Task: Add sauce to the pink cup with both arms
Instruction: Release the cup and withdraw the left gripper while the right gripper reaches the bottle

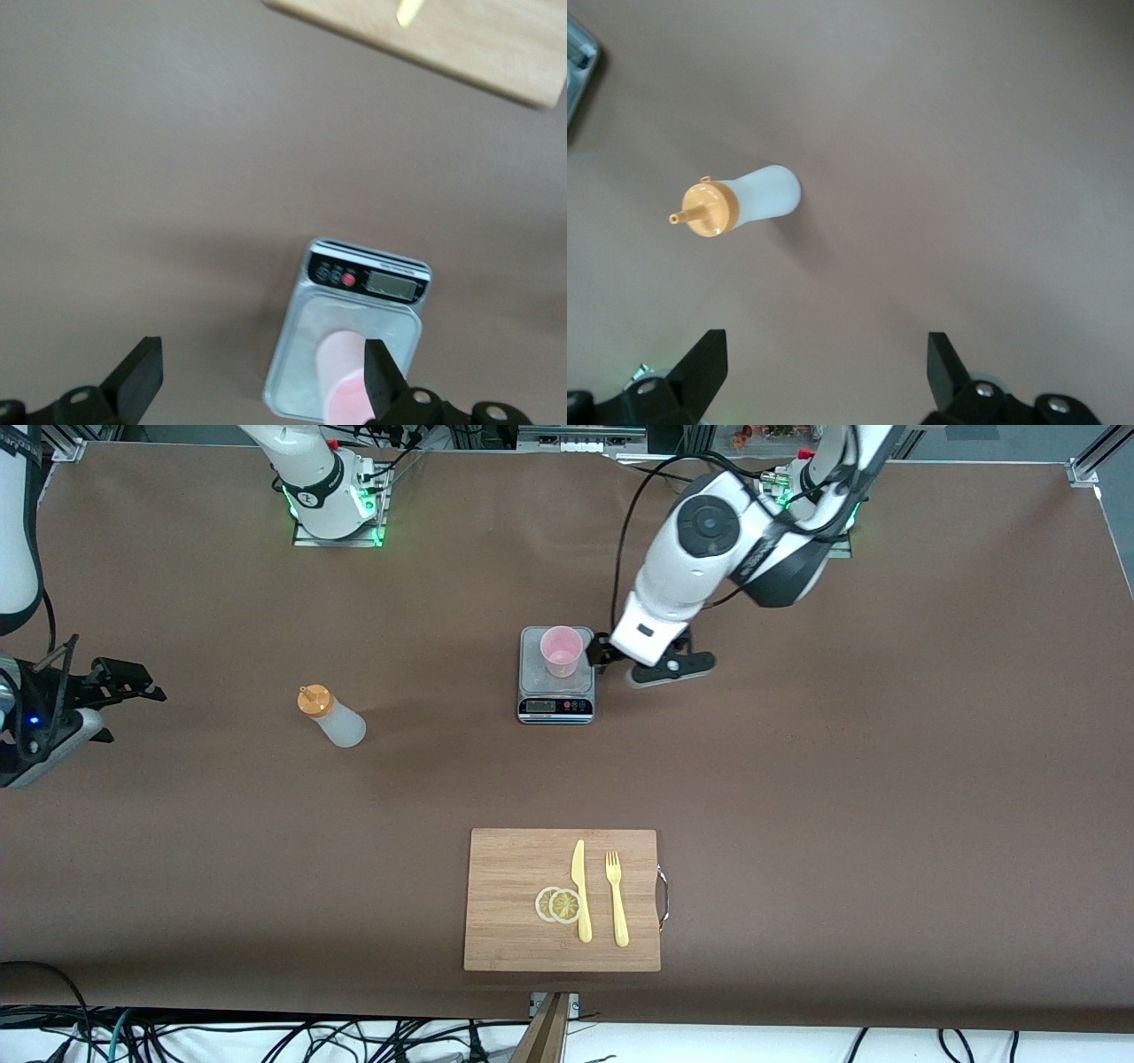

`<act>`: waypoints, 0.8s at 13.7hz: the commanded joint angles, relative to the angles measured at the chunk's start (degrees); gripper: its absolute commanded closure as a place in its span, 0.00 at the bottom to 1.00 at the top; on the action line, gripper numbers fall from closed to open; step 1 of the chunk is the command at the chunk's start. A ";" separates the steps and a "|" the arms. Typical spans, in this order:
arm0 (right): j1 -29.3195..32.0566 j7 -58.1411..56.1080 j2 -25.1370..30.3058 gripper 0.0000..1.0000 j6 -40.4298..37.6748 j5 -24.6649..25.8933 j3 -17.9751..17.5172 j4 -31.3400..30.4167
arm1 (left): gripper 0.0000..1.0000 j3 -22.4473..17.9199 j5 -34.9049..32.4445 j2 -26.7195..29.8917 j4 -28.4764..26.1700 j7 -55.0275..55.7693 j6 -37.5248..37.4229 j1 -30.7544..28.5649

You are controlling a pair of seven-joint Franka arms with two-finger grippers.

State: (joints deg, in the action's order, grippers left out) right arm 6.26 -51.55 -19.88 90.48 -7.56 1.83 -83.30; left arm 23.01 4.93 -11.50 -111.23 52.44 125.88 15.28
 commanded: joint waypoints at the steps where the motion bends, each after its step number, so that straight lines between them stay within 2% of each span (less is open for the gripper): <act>1: 2.87 -14.23 -3.31 0.00 -0.65 -6.82 -0.16 -0.20 | 0.00 0.54 -0.98 5.60 -1.27 -4.34 -4.31 -5.06; 3: 4.37 -23.99 -6.13 0.00 -0.74 -11.49 -0.16 -1.25 | 0.00 -0.07 -1.07 9.29 -0.40 -11.62 -9.83 -7.62; 5: 4.82 -30.69 -7.37 0.00 -0.65 -14.92 -0.16 -3.35 | 0.00 -2.78 -1.24 11.41 3.37 -20.75 -19.57 -9.30; 8: 5.78 -40.44 -7.37 0.00 -0.48 -20.98 -0.16 -9.58 | 0.00 -11.38 -3.42 11.77 10.83 -36.03 -31.36 -10.00; 11: 7.10 -51.69 -7.37 0.00 -0.56 -27.66 -0.16 -14.86 | 0.00 -18.07 -5.81 11.77 15.60 -46.44 -36.84 -10.44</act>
State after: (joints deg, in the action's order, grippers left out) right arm 11.79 -96.04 -28.95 90.19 -30.93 2.00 -93.50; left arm 7.46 1.10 1.11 -99.04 11.76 92.42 5.07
